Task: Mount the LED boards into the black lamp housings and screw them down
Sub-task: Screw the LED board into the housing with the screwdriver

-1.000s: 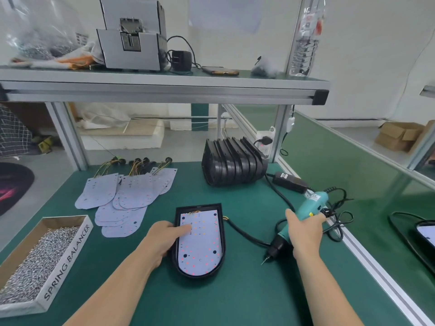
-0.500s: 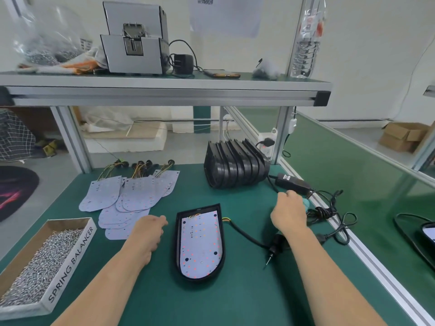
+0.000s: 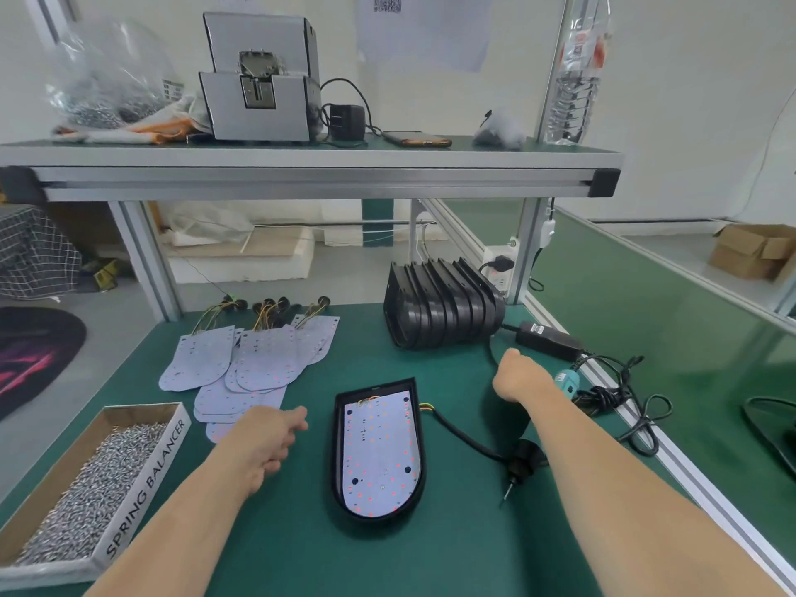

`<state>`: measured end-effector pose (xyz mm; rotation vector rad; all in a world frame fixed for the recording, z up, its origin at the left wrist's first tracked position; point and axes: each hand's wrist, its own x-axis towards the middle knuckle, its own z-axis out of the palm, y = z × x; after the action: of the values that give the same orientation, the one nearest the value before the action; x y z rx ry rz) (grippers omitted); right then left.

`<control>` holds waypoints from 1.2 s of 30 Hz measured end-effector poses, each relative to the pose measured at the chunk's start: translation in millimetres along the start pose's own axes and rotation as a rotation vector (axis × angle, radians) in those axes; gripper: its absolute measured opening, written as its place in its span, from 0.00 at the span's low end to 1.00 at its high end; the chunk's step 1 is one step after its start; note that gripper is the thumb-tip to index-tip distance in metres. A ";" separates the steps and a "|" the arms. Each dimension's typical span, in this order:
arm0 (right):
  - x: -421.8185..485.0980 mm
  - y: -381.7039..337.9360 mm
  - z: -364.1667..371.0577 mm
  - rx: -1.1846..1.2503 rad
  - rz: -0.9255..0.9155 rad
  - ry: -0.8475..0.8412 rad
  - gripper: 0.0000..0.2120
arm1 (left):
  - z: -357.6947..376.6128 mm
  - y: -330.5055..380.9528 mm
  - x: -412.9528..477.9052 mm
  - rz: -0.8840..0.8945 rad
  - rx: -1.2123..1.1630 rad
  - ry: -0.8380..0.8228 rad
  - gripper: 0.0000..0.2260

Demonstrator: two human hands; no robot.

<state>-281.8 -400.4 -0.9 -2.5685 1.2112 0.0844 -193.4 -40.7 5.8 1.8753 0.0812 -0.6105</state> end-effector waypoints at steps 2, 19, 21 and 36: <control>-0.1 -1.1 -1.7 0.095 -0.051 -0.009 0.15 | 9.8 -4.4 -5.2 -0.008 0.206 -0.061 0.17; -99.9 -30.2 15.0 -0.322 -0.460 -0.113 0.15 | 68.2 -9.1 -15.8 0.124 -0.055 -0.095 0.09; -99.0 -30.5 17.3 -0.169 -0.454 -0.078 0.08 | 70.4 -2.2 -18.7 0.174 -0.073 -0.109 0.08; -92.4 -12.6 -22.7 2.199 -0.107 -0.746 0.08 | 104.8 35.8 -39.3 0.344 -0.159 -0.163 0.11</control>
<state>-333.3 -330.6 40.3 -0.4745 0.2253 -0.1973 -254.1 -139.0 26.8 1.6308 -0.2867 -0.4992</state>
